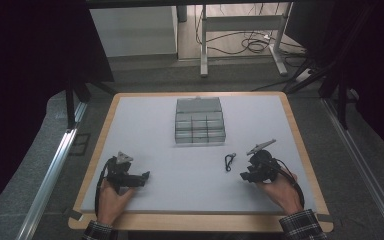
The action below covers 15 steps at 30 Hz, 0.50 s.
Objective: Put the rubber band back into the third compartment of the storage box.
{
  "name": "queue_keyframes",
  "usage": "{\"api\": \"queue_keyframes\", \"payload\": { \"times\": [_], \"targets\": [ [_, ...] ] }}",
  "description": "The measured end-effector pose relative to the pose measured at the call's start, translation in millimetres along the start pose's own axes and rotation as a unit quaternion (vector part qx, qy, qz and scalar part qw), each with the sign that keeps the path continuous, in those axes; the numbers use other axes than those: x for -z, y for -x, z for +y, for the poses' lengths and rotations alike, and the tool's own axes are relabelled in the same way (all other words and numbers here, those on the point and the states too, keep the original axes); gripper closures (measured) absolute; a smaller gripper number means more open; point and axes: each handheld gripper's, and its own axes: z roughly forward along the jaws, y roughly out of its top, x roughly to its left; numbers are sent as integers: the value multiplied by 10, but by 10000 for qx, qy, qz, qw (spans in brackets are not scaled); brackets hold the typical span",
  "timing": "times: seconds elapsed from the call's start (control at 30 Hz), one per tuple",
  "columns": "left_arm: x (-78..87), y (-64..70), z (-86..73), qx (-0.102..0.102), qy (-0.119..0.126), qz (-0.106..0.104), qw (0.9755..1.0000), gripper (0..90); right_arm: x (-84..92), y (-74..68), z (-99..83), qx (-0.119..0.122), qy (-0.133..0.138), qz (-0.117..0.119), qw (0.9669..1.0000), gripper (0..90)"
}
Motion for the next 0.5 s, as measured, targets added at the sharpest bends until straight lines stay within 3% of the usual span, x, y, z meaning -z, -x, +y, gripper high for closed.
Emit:
{"api": "queue_keyframes", "payload": {
  "times": [0.5],
  "targets": [
    [0, -1, 0, -1, 3, -2, 10000, 18, -152, -40, 266, 120, -618, 203, 9978, 632]
  ]
}}
